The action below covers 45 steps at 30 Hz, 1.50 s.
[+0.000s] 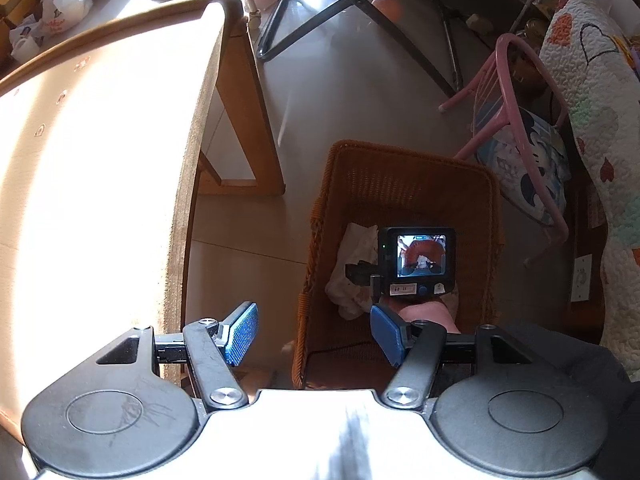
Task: Fold clothes
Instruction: 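Lower the right gripper into the basket and close it on the floral cloth, then lift the floral cloth out of the basket with the right gripper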
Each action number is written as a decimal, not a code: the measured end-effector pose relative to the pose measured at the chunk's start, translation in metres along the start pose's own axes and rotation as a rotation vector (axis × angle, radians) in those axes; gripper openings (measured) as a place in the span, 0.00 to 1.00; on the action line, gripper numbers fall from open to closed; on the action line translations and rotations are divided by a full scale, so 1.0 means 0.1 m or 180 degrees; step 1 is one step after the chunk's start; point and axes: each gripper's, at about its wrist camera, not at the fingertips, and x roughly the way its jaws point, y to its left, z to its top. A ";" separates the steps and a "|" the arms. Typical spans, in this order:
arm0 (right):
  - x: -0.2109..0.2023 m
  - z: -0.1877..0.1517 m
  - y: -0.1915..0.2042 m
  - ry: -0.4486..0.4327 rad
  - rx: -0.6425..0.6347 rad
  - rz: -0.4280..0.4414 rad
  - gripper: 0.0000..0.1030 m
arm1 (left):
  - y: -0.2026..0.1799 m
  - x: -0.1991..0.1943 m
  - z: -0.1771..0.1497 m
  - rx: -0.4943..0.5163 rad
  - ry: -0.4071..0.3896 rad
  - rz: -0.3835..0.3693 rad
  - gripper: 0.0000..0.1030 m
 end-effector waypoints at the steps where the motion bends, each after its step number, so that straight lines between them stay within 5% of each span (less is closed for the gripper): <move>1: 0.04 0.00 0.02 0.0017 -0.0009 -0.0009 0.32 | 0.02 0.00 -0.01 -0.0013 0.0002 0.0006 0.63; 5: 0.21 -0.01 0.10 0.0087 -0.0043 -0.0044 0.14 | 0.08 0.00 -0.03 -0.0039 -0.0008 0.0022 0.63; 9: 0.31 -0.03 0.17 0.0113 -0.0065 -0.0037 0.08 | 0.11 -0.01 -0.05 -0.0063 0.0001 0.0023 0.63; 25: 0.08 -0.09 0.10 0.0162 -0.0013 -0.0055 0.02 | 0.14 0.00 0.01 -0.0035 0.0087 -0.0025 0.63; 36: -0.58 -0.08 -0.13 0.0149 0.0152 -0.0050 0.01 | 0.28 -0.19 0.18 -0.0126 0.0338 -0.0253 0.63; 45: -1.15 -0.03 -0.20 0.0086 0.0208 -0.0113 0.02 | 0.35 -0.45 0.26 0.0056 0.0270 -0.0212 0.63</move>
